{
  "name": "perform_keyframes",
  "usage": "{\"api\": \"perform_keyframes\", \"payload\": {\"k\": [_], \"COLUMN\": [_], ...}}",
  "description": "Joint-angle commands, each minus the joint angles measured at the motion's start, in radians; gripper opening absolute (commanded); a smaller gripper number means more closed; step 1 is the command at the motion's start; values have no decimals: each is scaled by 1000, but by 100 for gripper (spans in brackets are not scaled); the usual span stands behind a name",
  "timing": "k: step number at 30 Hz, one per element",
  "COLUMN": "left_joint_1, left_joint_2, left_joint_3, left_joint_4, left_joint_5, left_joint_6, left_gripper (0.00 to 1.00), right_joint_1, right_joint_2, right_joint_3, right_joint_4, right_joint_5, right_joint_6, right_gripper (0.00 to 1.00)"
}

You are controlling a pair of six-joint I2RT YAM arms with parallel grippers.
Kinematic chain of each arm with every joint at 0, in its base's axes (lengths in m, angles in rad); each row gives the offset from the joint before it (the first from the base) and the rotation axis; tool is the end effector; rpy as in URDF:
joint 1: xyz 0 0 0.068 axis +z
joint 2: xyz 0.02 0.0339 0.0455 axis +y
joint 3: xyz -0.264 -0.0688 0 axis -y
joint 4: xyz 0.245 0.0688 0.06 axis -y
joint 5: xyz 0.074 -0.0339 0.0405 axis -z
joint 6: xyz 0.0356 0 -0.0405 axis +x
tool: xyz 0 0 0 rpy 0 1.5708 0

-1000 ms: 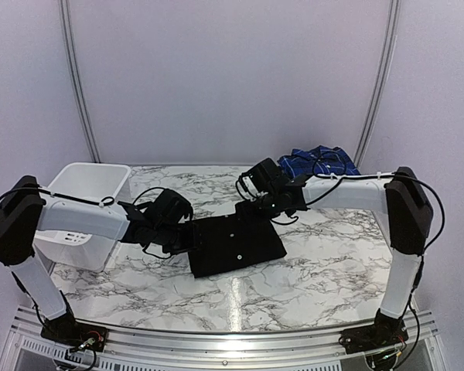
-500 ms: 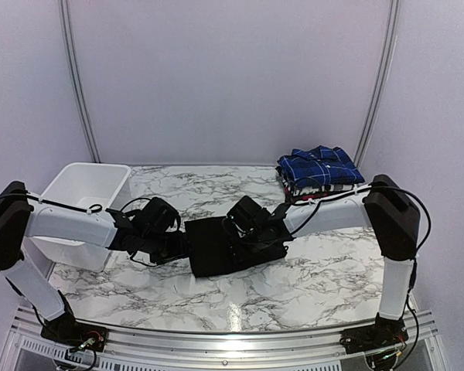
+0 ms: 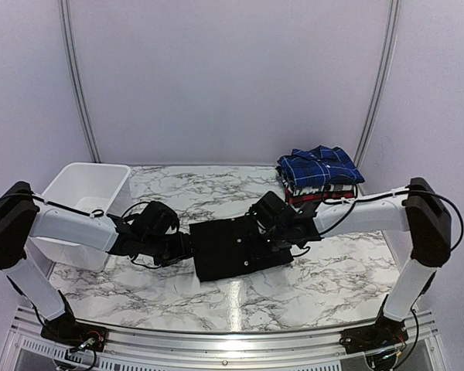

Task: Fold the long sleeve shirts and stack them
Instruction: Adjust the square-folded shirt at the center of the board.

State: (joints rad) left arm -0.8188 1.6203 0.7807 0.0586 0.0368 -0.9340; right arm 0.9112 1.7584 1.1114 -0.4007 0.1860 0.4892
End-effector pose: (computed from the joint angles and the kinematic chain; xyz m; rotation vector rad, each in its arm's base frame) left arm 0.2171 -0.2340 0.1577 -0.1265 2.5318 -0.8417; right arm 0.2230 0.2768 0.1786 -0.4834 2.5681 0.2643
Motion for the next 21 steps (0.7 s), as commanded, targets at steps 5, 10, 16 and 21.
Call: {"api": "perform_keyframes", "payload": {"k": [5, 10, 16, 21], "left_joint_1": [6, 5, -3, -11], "left_joint_2": [69, 93, 122, 153], "left_joint_3": [-13, -3, 22, 50], "left_joint_4": [114, 90, 60, 44], "left_joint_5": [64, 64, 66, 74], "left_joint_6": [-25, -25, -25, -27], "left_gripper": [52, 51, 48, 43], "right_joint_1": [-104, -108, -106, -103], "right_joint_2": [-159, -159, -167, -191], "right_joint_3": [-221, -292, -346, -370], "right_joint_4": [64, 89, 106, 108], "right_joint_5": [-63, -80, -111, -118], "right_joint_6": [52, 68, 81, 89], "right_gripper": [54, 48, 47, 47]}}
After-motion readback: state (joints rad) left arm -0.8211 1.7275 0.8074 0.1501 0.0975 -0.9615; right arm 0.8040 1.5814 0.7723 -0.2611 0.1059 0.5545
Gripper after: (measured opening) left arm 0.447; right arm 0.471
